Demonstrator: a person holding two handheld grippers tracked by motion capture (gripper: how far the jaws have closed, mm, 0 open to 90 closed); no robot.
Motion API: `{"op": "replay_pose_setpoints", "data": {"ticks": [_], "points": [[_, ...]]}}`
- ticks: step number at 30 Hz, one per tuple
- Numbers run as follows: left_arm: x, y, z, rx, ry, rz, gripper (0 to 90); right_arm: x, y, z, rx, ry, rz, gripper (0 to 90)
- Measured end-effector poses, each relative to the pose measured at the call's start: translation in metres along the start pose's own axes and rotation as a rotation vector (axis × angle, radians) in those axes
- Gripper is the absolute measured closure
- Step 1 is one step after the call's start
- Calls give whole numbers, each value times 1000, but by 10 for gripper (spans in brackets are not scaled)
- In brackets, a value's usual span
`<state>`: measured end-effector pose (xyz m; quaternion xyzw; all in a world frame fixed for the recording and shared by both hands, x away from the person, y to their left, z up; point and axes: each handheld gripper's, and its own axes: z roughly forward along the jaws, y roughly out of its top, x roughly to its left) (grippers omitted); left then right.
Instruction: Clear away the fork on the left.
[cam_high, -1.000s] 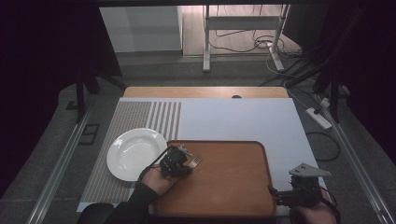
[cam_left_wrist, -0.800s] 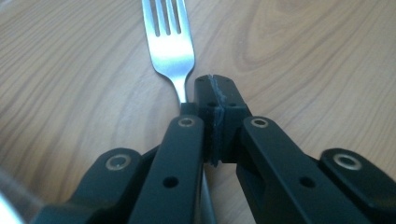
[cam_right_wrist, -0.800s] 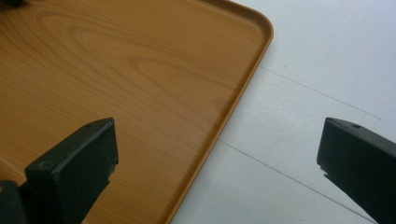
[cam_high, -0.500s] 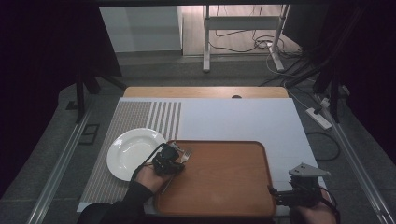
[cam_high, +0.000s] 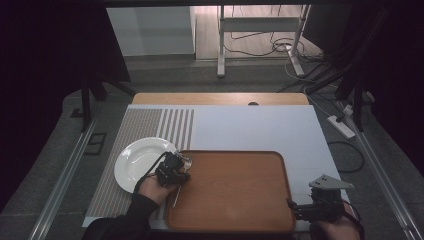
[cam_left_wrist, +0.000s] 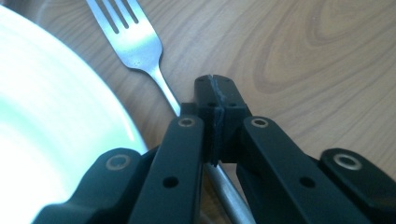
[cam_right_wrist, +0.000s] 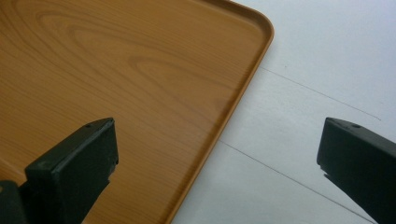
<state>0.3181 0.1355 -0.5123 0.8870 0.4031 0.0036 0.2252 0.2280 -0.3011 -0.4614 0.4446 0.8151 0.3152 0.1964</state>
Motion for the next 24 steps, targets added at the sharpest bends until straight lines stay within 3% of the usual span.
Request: {"op": "replay_pose_setpoints", "data": {"ticks": [16, 24], "points": [[7, -5, -3, -3, -2, -20, 894, 0, 0, 0, -2, 1, 4, 0], [7, -5, -6, -28, -35, -16, 892, 0, 0, 0, 0, 1, 4, 0]]}}
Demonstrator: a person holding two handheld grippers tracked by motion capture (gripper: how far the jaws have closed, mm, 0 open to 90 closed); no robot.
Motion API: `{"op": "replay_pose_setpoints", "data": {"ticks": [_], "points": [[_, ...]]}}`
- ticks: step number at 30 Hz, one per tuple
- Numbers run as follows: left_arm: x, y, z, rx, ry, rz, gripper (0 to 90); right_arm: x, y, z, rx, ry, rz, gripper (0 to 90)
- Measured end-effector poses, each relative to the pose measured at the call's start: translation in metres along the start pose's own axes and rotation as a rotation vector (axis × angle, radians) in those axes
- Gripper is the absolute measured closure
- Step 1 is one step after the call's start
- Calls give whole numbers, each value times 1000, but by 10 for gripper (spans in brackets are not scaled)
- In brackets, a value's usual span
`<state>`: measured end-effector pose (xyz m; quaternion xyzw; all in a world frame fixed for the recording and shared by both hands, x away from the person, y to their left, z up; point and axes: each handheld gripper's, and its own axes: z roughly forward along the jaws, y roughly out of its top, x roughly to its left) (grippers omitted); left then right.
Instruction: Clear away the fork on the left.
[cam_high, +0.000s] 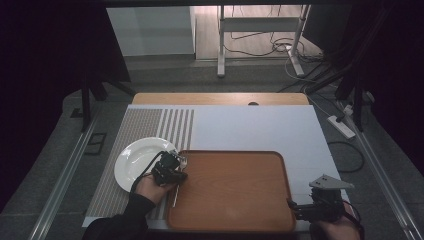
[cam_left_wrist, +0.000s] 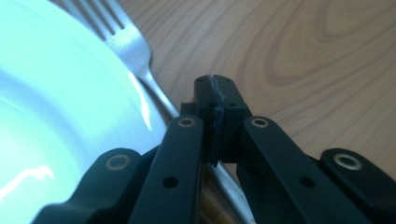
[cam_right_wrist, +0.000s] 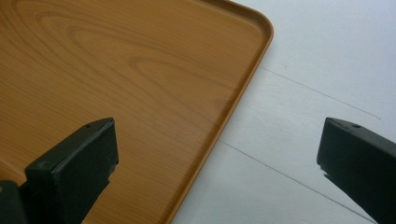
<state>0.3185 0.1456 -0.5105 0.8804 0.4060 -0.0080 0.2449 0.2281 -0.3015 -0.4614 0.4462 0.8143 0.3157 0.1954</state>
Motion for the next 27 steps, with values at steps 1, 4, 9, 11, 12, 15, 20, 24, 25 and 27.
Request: {"op": "replay_pose_setpoints", "data": {"ticks": [1, 4, 9, 11, 12, 15, 20, 24, 25, 27], "points": [[-1, 1, -1, -7, -2, 3, 886, 0, 0, 0, 0, 1, 0, 0], [-3, 1, -4, -22, 1, 12, 864, 0, 0, 0, 1, 0, 1, 0], [-2, 0, -9, -46, -3, 9, 819, 0, 0, 0, 2, 0, 1, 0], [-2, 0, -11, -55, -6, 10, 805, 0, 0, 0, 2, 0, 1, 0], [-2, 0, -12, -60, -11, 14, 800, 0, 0, 0, 2, 0, 1, 0], [-3, 0, -15, -75, -14, 33, 770, 0, 0, 0, 2, 0, 1, 0], [-3, -2, -21, -100, -4, 41, 699, 0, 0, 0, 2, 0, 1, 0], [-1, -4, -24, -123, 7, 46, 602, 0, 0, 0, 0, 1, 1, 0], [0, -4, -25, -131, 2, 43, 562, 0, 0, 0, 0, 2, 1, 0], [1, -5, -26, -157, -9, 43, 474, 0, 0, 0, -1, 2, 1, 0]]}}
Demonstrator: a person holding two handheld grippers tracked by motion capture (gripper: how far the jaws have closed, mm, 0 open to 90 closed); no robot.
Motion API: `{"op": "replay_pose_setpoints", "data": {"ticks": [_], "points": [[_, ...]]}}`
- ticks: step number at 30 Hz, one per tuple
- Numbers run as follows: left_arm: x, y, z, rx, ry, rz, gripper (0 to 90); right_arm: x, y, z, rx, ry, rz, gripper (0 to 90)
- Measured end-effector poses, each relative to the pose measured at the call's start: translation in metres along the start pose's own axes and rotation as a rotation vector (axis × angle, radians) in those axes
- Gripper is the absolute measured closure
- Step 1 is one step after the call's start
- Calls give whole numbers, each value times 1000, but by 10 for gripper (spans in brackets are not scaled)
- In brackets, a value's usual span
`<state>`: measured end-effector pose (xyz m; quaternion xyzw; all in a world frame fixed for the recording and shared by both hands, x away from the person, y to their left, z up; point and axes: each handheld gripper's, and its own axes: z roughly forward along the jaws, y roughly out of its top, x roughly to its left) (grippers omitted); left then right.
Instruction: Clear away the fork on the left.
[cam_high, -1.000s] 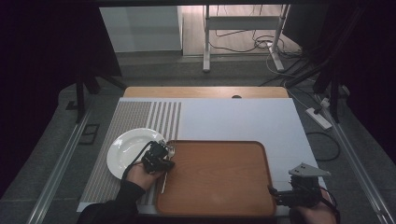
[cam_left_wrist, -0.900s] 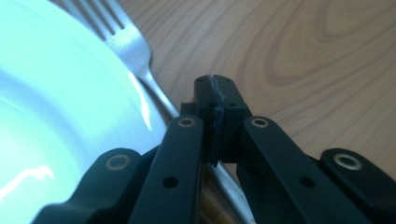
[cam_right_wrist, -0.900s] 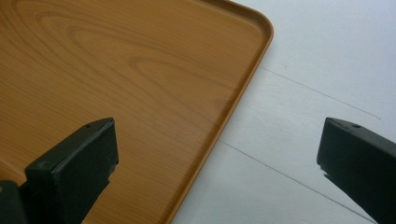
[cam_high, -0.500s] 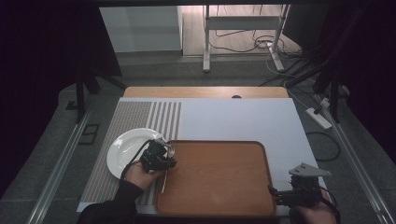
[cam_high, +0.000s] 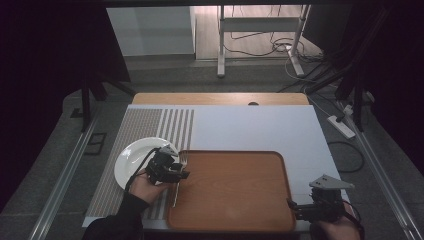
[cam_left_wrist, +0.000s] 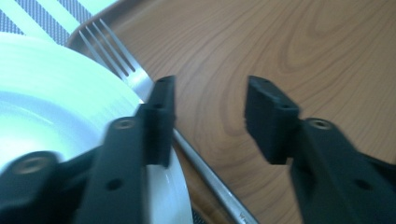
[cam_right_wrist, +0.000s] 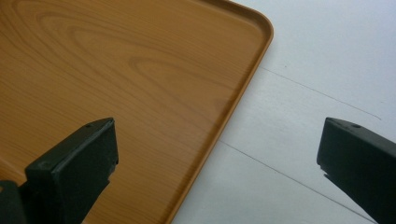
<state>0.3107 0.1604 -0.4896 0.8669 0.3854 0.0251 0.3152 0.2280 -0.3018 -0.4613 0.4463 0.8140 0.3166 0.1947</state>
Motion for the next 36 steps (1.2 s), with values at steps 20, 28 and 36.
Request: {"op": "replay_pose_setpoints", "data": {"ticks": [20, 28, 36], "points": [[9, -17, -16, -123, 42, -13, 0, 0, 0, 0, 1, 7, -2, 0], [13, -33, -31, -165, 53, -47, 0, 1, 0, 0, 1, 3, -2, 0], [16, -52, -44, -180, 75, -84, 0, 1, 0, 0, 2, 3, -3, 0]]}}
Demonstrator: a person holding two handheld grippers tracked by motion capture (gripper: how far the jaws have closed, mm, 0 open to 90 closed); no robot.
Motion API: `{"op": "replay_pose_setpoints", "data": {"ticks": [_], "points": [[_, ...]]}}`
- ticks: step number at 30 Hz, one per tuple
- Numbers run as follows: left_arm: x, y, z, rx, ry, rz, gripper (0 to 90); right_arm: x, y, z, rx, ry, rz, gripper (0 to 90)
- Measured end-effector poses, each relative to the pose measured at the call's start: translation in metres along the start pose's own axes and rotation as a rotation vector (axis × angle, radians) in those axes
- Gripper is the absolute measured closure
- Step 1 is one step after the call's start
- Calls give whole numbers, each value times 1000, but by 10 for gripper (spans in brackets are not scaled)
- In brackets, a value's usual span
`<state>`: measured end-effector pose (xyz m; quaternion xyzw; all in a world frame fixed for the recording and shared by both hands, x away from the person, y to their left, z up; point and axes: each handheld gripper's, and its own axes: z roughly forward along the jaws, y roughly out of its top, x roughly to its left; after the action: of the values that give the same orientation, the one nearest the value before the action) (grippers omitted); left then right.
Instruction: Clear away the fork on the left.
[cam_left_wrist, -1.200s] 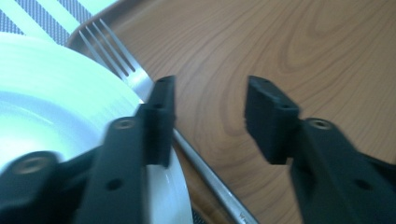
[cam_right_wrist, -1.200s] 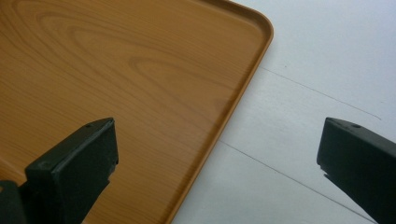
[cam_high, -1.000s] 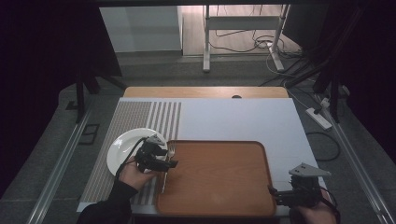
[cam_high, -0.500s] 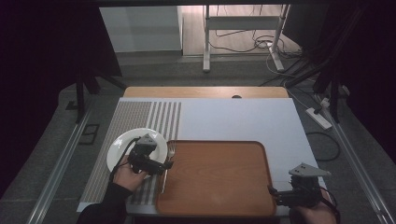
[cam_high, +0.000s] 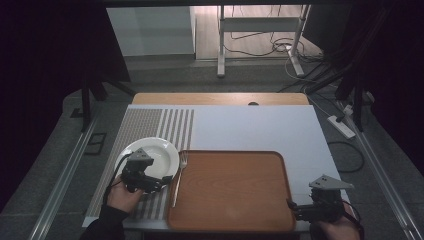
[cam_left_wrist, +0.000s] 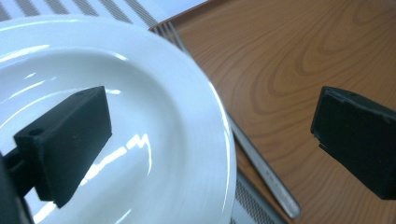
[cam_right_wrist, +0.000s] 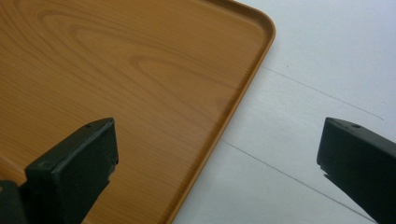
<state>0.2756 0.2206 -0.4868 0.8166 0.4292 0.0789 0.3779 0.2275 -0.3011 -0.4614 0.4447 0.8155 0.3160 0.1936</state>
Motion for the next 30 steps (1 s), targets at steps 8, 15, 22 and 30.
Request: {"op": "replay_pose_setpoints", "data": {"ticks": [8, 15, 22, 30], "points": [[2, -12, -12, -13, 15, -14, 0, 0, 0, 0, -1, -1, 2, 0], [3, -22, -19, -23, 29, -23, 0, 0, 0, 0, 1, -1, 2, 0], [5, -30, -26, -27, 37, -31, 0, 0, 0, 0, 0, -3, 5, 0], [7, -40, -34, -25, 41, -39, 0, 0, 0, 0, 1, -5, 5, 0]]}}
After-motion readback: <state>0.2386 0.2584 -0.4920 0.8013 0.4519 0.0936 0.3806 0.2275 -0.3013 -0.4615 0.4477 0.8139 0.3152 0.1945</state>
